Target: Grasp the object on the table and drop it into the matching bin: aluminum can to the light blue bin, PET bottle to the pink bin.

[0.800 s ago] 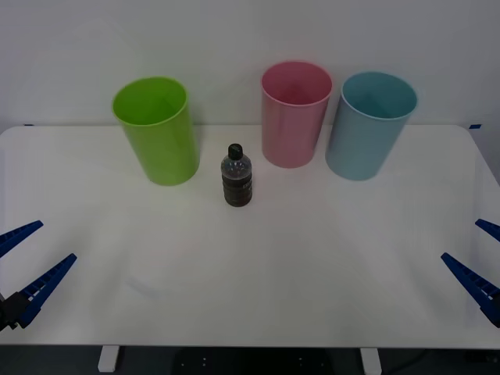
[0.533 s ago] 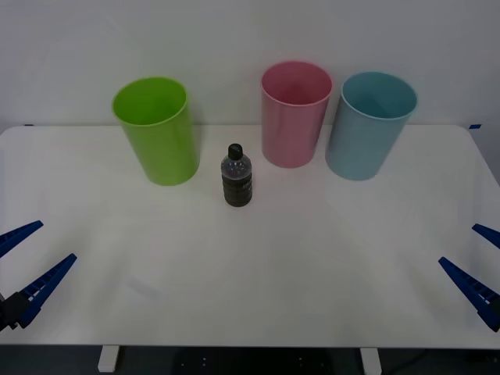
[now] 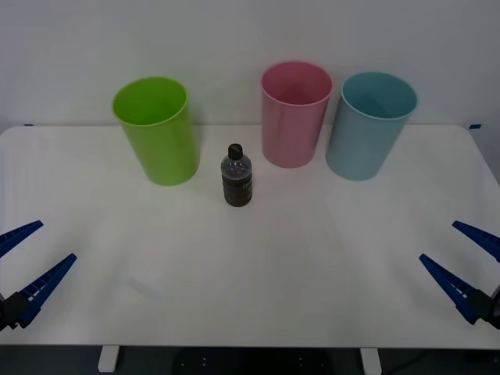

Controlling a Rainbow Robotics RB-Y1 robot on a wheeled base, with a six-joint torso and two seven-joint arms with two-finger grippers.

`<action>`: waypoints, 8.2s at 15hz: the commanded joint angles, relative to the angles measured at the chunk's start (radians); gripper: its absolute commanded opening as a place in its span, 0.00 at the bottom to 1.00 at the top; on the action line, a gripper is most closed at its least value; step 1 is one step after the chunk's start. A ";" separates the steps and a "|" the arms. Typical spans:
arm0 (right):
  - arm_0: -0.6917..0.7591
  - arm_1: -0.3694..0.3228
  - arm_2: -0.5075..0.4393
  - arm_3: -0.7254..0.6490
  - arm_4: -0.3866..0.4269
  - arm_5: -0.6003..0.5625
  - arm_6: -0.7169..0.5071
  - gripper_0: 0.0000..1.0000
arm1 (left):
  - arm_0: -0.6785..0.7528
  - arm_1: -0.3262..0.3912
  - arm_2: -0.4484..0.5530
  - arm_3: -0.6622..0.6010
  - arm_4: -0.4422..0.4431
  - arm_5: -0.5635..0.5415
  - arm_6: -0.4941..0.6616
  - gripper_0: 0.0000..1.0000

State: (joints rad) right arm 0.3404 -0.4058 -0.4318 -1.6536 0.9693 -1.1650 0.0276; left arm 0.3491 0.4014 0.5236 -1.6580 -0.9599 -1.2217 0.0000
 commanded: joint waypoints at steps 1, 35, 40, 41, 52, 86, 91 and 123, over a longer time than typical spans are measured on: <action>-0.011 -0.004 0.054 0.001 0.000 0.056 0.061 1.00 | 0.000 0.000 0.000 0.000 0.000 0.000 0.000 1.00; -0.528 0.202 0.438 0.446 0.253 0.360 0.272 1.00 | 0.000 0.000 0.000 0.000 0.000 0.000 0.000 1.00; -0.621 0.295 0.366 0.549 0.353 0.369 0.291 1.00 | 0.000 0.000 0.000 0.000 0.000 0.000 0.000 1.00; -0.638 0.315 0.354 0.569 0.368 0.377 0.295 1.00 | 0.000 0.000 0.000 0.000 0.000 0.000 0.000 1.00; -0.839 0.398 0.358 0.796 0.368 0.479 0.353 1.00 | 0.000 0.000 0.000 0.000 0.000 0.000 0.000 1.00; -0.951 0.423 0.459 0.919 0.293 0.662 0.449 0.00 | 0.000 0.000 0.000 0.000 0.000 0.000 0.000 1.00; -0.949 0.423 0.461 0.919 0.287 0.636 0.454 0.00 | 0.000 0.000 0.000 0.000 0.000 0.000 0.000 1.00; -0.506 -0.007 0.584 -0.048 0.094 0.651 -0.133 0.00 | 0.000 0.000 0.000 0.000 0.000 0.000 0.000 1.00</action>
State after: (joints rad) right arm -0.1656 -0.4081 0.1564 -1.6922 1.0625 -0.5153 -0.1014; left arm 0.3491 0.4014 0.5236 -1.6580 -0.9599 -1.2217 0.0000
